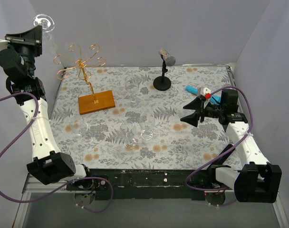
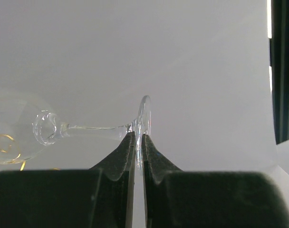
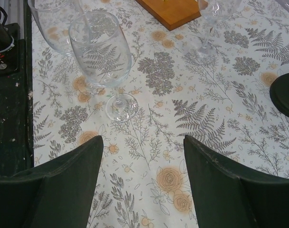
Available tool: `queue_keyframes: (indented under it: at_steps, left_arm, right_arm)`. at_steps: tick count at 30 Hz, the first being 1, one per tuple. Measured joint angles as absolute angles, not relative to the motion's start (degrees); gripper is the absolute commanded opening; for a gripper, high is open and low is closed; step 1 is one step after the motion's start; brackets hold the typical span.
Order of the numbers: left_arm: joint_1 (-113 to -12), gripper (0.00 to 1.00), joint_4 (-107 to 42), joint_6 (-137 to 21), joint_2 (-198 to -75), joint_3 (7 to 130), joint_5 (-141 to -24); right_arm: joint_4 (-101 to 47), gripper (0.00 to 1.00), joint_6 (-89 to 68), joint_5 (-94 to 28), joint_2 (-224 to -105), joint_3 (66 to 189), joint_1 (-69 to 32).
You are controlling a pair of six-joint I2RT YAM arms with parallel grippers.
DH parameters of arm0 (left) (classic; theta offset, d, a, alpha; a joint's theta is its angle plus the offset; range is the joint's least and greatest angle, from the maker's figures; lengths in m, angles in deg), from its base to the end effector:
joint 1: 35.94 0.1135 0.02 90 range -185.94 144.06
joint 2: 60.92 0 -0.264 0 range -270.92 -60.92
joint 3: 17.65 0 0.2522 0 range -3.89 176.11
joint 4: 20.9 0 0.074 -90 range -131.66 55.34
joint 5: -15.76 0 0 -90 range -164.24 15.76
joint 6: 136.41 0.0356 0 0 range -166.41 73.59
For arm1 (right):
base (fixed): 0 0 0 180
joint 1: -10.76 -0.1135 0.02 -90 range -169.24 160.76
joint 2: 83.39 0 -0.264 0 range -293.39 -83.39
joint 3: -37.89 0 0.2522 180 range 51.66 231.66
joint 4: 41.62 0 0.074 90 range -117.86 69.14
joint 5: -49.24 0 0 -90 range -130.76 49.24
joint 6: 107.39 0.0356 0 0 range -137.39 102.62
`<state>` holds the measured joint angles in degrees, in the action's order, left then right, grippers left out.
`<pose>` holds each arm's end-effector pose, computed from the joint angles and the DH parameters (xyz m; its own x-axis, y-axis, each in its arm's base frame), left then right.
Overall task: Place the wine glass upside down on the wine glass rack
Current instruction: Turn the wine glass upside down at the wine rack.
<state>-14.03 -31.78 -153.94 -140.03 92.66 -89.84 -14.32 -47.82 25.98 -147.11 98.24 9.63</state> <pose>0.2702 0.0984 0.5410 0.0226 -0.9809 0.1934 0.3450 -0.1739 -0.9223 0.2299 0.0372 0.2905 -0.0356 -0.2008 -0.9790 -0.9462 0.3219 -0.0316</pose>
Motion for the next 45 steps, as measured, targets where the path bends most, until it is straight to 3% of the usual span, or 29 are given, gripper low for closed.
queue_keyframes:
  at_steps: [19, 45]
  left_arm:
    - [-12.35, 0.0, -31.56, -148.95, -126.59, 76.27, -80.68]
    - [-10.53, 0.0, -31.26, -156.1, -126.85, 64.27, -82.69]
  right_arm:
    - [-13.88, 0.76, -48.91, 26.53, -148.64, 98.27, 9.63]
    - [-12.5, 0.76, -49.72, 26.46, -149.27, 98.35, 9.63]
